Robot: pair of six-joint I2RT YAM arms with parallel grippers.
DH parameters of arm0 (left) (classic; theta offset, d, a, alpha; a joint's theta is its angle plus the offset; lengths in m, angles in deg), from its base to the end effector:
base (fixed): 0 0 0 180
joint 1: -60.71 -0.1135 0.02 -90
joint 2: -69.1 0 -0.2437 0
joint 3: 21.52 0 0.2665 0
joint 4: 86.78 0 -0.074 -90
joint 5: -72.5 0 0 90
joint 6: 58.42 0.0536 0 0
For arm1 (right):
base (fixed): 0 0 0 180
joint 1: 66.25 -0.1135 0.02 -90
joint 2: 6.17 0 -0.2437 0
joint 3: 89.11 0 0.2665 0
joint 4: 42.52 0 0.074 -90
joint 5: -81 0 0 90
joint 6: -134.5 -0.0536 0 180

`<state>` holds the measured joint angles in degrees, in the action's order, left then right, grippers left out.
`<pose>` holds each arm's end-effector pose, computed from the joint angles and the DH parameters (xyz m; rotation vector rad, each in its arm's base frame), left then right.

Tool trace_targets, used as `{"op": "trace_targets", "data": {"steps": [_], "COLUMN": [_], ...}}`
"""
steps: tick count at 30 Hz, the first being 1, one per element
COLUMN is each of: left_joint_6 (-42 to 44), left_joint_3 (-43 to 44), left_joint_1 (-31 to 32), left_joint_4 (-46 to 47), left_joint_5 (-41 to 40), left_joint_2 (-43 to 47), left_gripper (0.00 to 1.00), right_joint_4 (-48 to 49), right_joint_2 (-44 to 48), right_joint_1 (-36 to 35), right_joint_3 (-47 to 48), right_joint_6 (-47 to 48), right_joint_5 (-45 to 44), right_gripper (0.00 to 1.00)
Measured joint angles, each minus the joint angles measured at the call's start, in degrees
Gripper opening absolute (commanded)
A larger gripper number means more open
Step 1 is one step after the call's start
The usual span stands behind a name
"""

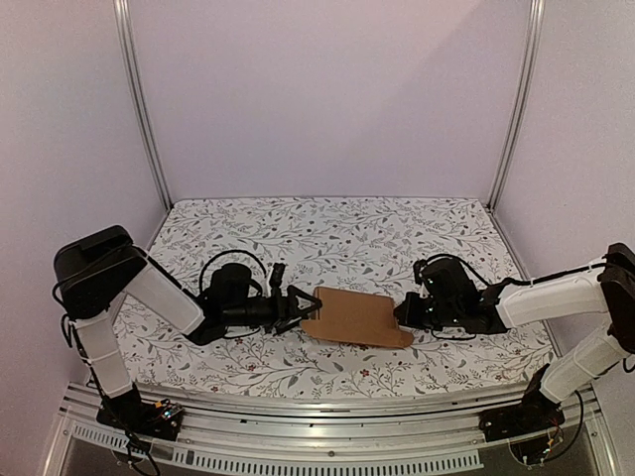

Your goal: Fold the paper box

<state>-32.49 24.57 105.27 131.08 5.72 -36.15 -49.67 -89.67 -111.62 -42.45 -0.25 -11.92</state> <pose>0.2243 -0.2505 0.0750 -0.0707 2.2972 -1.5362 0.2109 0.2098 0.1073 0.0133 2.4518 0.6927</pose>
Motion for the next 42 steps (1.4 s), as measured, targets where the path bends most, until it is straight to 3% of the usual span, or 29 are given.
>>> {"op": "trace_targets", "data": {"steps": [8, 21, 31, 37, 42], "left_joint_6": [-2.21, -4.44, -6.51, -7.54, -8.57], "left_joint_3": [2.32, 4.42, 4.83, 4.83, 4.72], "left_joint_1": [-0.24, -0.96, -1.14, -1.55, -2.36], "left_joint_4": [2.01, 2.01, 2.03, 2.25, 2.43], "left_joint_5": [3.41, 5.95, 6.82, 7.96, 8.96], "left_joint_2": [-1.64, -4.61, -5.05, -5.05, -5.05], "left_gripper": [0.75, 0.61, 0.32, 0.23, 0.18], "right_joint_4": [-0.31, -0.48, -0.83, -3.37, -8.17], "right_joint_2": [0.15, 0.20, 0.26, 1.36, 5.95], "right_joint_1": [0.00, 0.02, 0.02, 0.02, 0.02], "right_joint_3": [0.00, 0.00, 0.07, 0.28, 0.33], "right_joint_6": [0.59, 0.87, 1.27, 3.37, 7.80], "right_joint_5": [0.00, 0.02, 0.02, 0.13, 0.76], "right_gripper": [0.00, 0.00, 0.01, 0.22, 0.50]}}
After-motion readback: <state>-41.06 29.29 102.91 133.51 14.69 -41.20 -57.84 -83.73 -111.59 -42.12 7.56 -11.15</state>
